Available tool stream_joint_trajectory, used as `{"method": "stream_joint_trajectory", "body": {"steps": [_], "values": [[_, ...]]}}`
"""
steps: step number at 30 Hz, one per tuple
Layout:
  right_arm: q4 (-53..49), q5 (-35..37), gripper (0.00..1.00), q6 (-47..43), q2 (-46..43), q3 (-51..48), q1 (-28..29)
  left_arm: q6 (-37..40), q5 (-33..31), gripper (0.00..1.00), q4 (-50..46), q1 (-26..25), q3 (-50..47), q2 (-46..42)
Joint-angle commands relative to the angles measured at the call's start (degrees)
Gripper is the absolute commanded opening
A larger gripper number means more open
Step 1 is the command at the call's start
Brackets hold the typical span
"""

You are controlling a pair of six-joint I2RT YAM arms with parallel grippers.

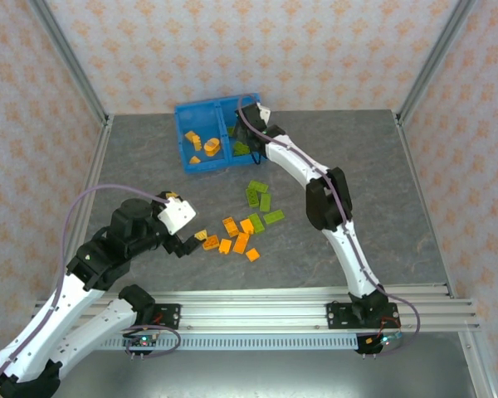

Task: Sort the legos into containers by color

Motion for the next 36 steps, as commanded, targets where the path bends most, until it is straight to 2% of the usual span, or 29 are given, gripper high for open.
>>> {"method": "stream_joint_trajectory", "body": {"steps": [1,7,14,17,19,23,26,29,31,34,36], "values": [[-5.6,-1.0,0.68,1.2,-0.4,5.3,0.3,-0.6,-1.4,1.00,1.7,0.4,-0.7,-0.6],[-5.2,-0.2,0.79,1.9,-2.5,5.8,0.4,-0.5,-1.6,1.00,1.7,0.4,-0.8,-0.8],[-6.1,-1.2,0.80,0.7,-8.6,4.3,0.4,-0.6,-1.6,1.00,2.7,0.4,-1.2,-0.5],[-1.8,-3.5,0.80,-0.4,-17.6,-6.5,1.0,-2.5,-1.0,1.00,5.3,0.4,-2.0,-0.8],[4.4,-6.2,0.80,-2.0,-26.5,-19.6,1.4,-6.1,-3.6,1.00,8.1,0.4,-2.9,-1.0],[11.6,-15.5,0.81,-6.4,-43.8,-41.8,2.0,-15.5,-12.3,1.00,12.2,0.5,-3.4,1.1],[11.8,-22.1,0.84,-9.0,-55.5,-54.2,2.6,-24.9,-18.3,1.00,11.1,0.7,-0.3,5.9],[7.5,-28.7,0.87,-10.4,-64.9,-62.6,2.9,-41.2,-21.8,1.00,4.2,0.6,7.8,13.4],[5.0,-32.4,0.92,-10.8,-70.0,-67.6,3.0,-50.5,-16.8,1.00,1.3,0.2,11.4,18.8],[7.3,-41.2,0.99,-11.1,-75.9,-74.9,3.0,-70.0,-17.6,0.97,-0.6,-2.4,12.3,25.9],[8.0,-42.1,0.99,-10.7,-77.6,-77.4,3.0,-77.0,-15.9,0.97,-0.5,-4.3,12.2,30.7]]}}
